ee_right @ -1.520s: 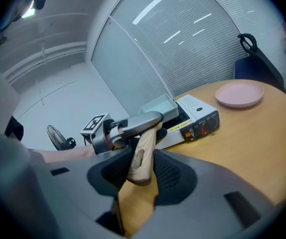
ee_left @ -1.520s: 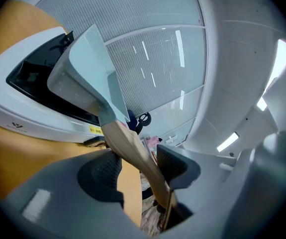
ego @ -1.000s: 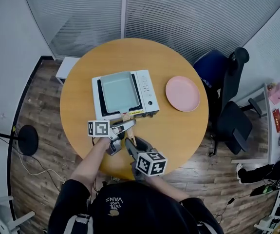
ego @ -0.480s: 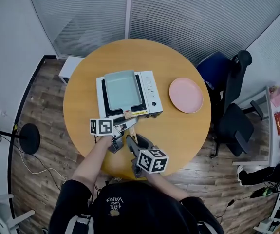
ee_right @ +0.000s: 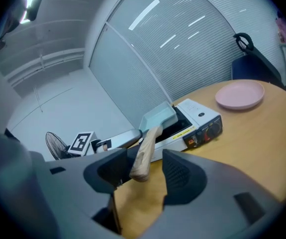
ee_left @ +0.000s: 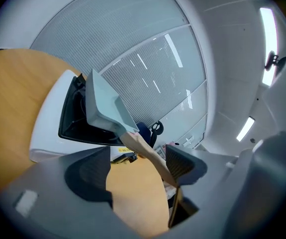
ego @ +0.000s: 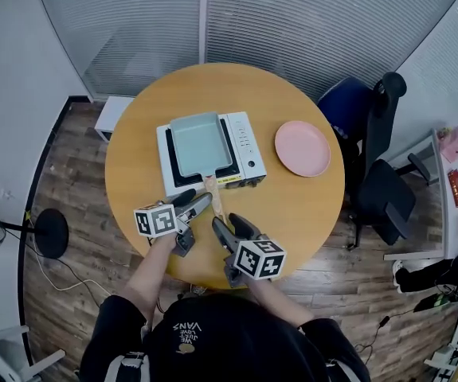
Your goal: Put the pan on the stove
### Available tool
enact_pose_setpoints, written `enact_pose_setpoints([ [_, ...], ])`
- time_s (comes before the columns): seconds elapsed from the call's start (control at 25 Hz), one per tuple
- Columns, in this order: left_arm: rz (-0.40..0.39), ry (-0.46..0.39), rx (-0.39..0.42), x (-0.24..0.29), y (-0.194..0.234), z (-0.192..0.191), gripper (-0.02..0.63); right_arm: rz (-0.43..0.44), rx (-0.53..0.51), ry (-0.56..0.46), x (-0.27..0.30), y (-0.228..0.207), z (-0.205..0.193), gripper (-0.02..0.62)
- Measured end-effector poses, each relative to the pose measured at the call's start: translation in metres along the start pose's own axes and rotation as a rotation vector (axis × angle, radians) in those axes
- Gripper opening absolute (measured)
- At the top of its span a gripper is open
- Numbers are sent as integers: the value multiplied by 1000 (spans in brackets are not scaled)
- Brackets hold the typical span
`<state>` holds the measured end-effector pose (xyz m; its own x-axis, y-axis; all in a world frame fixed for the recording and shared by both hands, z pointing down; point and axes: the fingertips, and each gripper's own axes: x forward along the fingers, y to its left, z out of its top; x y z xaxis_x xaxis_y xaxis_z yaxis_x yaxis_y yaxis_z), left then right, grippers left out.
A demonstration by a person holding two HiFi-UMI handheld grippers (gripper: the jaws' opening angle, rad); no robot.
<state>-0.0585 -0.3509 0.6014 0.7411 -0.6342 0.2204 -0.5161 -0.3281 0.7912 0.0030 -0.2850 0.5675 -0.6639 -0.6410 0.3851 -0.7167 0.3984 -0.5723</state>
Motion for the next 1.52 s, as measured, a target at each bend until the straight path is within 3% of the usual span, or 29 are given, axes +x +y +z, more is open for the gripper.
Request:
enact_pose_setpoints([
  [0.44,54,-76,154,-53,-18,6,333,-47,-90,-92,-36,11,9,193],
  [0.76,-1,-94,276,-79,-56,1,327,-151,-83,-172,-72,14,-7,192],
  [1.08,-107,-59,476,-93,-101,-23,123,-280,-77,-260,-116,22,-29,105],
  [1.24,-140,-36,531,-96,-119,-39,45,-323,-89,-278,-134,21,-36,62],
  [1.52,-132,-21,541,-98,-137,-66,9,-334,-107,-253,-163,17,-49,43],
])
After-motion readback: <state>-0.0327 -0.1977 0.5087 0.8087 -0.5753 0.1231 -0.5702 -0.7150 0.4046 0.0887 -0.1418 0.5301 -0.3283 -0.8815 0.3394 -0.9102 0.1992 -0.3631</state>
